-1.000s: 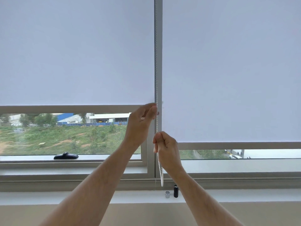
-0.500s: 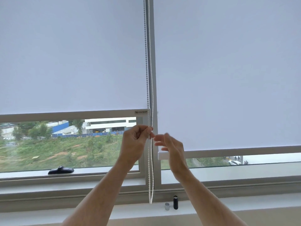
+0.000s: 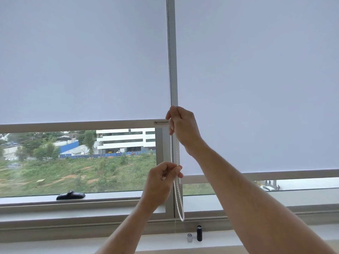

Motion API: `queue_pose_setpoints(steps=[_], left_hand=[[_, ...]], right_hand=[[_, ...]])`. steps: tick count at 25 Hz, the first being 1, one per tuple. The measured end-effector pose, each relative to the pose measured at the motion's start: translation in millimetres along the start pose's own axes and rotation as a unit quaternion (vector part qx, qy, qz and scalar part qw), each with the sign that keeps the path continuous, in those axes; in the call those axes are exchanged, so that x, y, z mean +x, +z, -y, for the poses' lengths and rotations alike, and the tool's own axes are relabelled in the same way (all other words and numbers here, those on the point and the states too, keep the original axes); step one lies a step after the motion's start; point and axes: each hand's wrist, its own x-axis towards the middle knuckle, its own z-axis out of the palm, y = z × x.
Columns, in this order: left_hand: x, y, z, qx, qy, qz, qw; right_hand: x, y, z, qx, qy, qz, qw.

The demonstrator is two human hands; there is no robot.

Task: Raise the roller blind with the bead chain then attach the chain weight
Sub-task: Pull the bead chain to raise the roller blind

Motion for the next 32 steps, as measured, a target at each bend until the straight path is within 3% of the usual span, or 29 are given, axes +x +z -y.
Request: queue_pose_setpoints(steps=[3,9,17,23,28,32], left_hand=[[5.8,-16.8,-6.5,0.041,0.022,0.034,0.998],[50.5,-37.3,-51.7,0.046,0.061,-0.061,0.995],[95.5,-21.2,-124.4,0.006,0.067,-0.046,0.997],[75.5,-13.7,-105.9,0.018,0.047,-0.092,0.994],[58.6,-12.7,-97.4,0.024,0.051,-0.099,0.994],[51.6,-7.9,-93.3,0.046,0.059,-0.097,0.992]], right_hand=[[-7.8,-3.9,1.9,0.001,-0.021,-0.020,1.000],[-37.1,-6.0,-9.0,-0.031,-0.025,-0.011,0.999],[-75.5,2.6,-28.6,-0.013,-0.014,-0.002,1.000],[-86.7,-19.2,-37.2,-0.049,-0.035,0.085,0.995],[-57.3,-36.6,-20.2,-0.028,-0.045,-0.077,0.996],[-17.1,-28.3,26.5,-0.076,-0.039,-0.081,0.993]])
